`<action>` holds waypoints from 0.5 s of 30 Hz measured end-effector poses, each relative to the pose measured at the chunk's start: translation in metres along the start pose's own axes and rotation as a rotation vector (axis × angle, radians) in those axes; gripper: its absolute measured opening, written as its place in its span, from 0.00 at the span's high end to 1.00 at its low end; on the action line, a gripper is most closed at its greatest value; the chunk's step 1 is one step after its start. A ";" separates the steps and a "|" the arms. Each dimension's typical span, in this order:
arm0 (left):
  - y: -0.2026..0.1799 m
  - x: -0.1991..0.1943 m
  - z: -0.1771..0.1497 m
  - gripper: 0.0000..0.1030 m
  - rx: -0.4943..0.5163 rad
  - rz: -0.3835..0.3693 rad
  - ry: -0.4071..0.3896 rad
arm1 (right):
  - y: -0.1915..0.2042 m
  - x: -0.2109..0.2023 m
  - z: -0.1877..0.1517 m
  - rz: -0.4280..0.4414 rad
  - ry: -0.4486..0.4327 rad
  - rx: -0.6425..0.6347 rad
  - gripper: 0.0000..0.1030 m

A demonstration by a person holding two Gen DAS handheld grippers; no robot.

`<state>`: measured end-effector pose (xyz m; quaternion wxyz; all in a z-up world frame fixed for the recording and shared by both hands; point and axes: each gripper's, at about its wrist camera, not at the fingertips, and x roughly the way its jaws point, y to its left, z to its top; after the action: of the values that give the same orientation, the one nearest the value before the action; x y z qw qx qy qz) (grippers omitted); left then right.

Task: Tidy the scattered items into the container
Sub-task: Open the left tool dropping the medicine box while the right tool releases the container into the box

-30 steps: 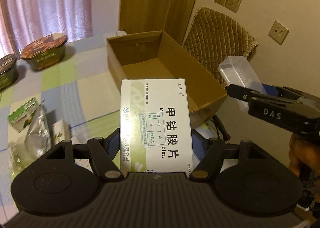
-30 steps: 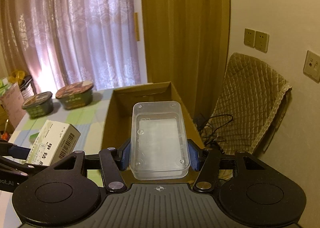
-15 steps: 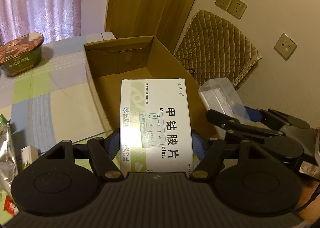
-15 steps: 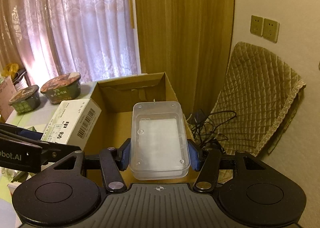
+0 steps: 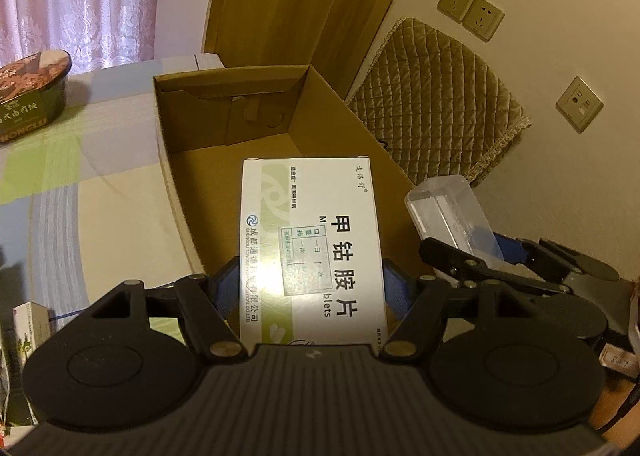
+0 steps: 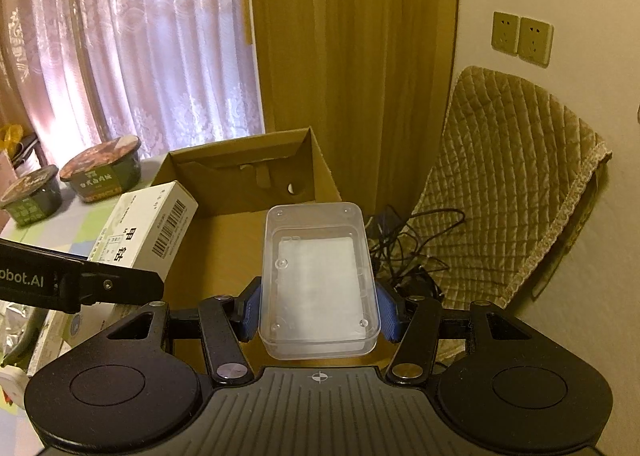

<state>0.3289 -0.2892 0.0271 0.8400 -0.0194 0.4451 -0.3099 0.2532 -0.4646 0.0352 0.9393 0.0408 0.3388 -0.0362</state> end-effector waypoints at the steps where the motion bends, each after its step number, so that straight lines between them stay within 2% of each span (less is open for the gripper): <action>1: 0.000 0.002 0.001 0.35 -0.002 -0.004 -0.002 | 0.000 0.001 0.000 -0.001 0.000 0.000 0.43; 6: 0.001 0.010 0.001 0.34 0.012 0.012 -0.008 | -0.002 0.004 0.000 -0.005 0.003 -0.001 0.43; 8: 0.003 0.010 0.001 0.27 0.014 0.021 -0.010 | -0.003 0.004 0.000 -0.005 0.003 0.000 0.43; 15: 0.016 -0.008 -0.004 0.27 -0.007 0.045 -0.043 | -0.003 0.006 -0.002 -0.008 0.008 -0.002 0.43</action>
<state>0.3308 -0.2715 0.0260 0.8559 -0.0192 0.4285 -0.2888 0.2562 -0.4673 0.0303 0.9378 0.0384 0.3428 -0.0395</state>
